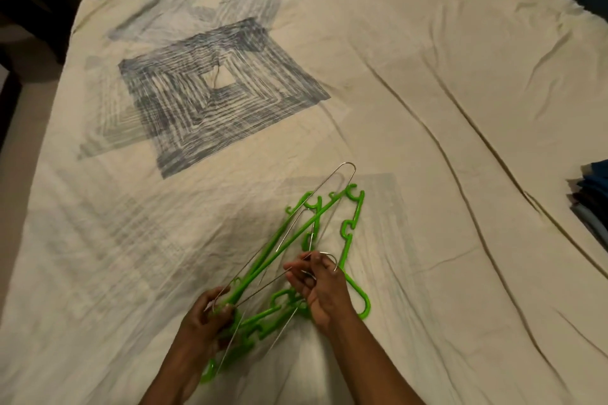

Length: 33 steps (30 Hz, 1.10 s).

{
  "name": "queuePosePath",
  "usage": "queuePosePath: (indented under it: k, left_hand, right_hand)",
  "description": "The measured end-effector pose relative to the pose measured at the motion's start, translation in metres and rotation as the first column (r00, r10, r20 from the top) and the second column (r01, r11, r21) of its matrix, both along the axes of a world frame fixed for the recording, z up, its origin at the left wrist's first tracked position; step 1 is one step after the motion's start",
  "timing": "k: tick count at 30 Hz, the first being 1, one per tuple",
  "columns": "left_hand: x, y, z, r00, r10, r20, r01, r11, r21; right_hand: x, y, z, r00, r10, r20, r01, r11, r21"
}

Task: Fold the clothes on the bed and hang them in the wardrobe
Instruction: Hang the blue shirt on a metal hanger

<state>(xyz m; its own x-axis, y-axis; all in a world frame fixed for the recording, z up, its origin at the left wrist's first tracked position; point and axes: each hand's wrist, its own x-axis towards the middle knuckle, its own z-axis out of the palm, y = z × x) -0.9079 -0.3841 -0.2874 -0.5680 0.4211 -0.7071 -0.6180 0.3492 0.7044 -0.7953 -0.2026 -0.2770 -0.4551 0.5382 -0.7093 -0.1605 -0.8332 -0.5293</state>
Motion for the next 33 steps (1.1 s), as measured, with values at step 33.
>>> queuePosePath:
  k: [33]
  left_hand:
    - [-0.028,-0.004,-0.021,0.951,0.124,-0.284,-0.174,0.972,-0.160]
  right_hand:
    - [0.019,0.001,0.035,0.996,-0.067,-0.061,0.071,0.996,0.057]
